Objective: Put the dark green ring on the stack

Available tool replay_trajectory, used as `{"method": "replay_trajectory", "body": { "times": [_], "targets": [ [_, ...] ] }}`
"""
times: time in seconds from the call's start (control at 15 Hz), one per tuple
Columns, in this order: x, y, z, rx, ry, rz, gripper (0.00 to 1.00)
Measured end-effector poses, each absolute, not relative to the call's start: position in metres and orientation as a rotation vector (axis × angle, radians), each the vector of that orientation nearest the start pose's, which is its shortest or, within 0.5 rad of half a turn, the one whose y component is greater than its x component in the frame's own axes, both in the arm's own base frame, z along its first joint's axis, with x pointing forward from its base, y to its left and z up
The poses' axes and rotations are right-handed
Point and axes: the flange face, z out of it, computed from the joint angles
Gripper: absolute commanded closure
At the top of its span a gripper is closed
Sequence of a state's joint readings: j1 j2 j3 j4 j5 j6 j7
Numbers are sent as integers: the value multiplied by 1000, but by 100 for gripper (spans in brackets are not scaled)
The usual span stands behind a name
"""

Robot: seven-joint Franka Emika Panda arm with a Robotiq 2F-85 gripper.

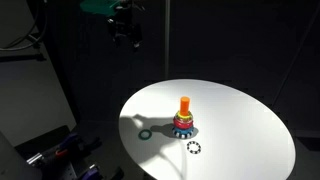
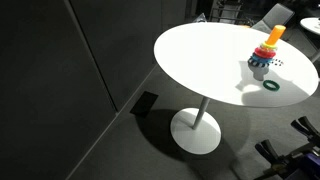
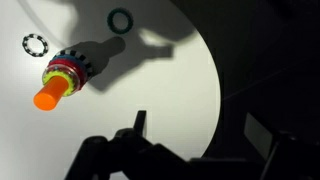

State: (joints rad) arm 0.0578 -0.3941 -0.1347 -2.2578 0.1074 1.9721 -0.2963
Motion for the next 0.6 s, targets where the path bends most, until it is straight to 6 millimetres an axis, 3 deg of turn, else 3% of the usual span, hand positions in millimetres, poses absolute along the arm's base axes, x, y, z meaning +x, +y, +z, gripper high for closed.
{"method": "replay_trajectory", "body": {
  "times": [0.6],
  "targets": [
    [448,-32,520,-2998,-276,-172,0]
  ]
}}
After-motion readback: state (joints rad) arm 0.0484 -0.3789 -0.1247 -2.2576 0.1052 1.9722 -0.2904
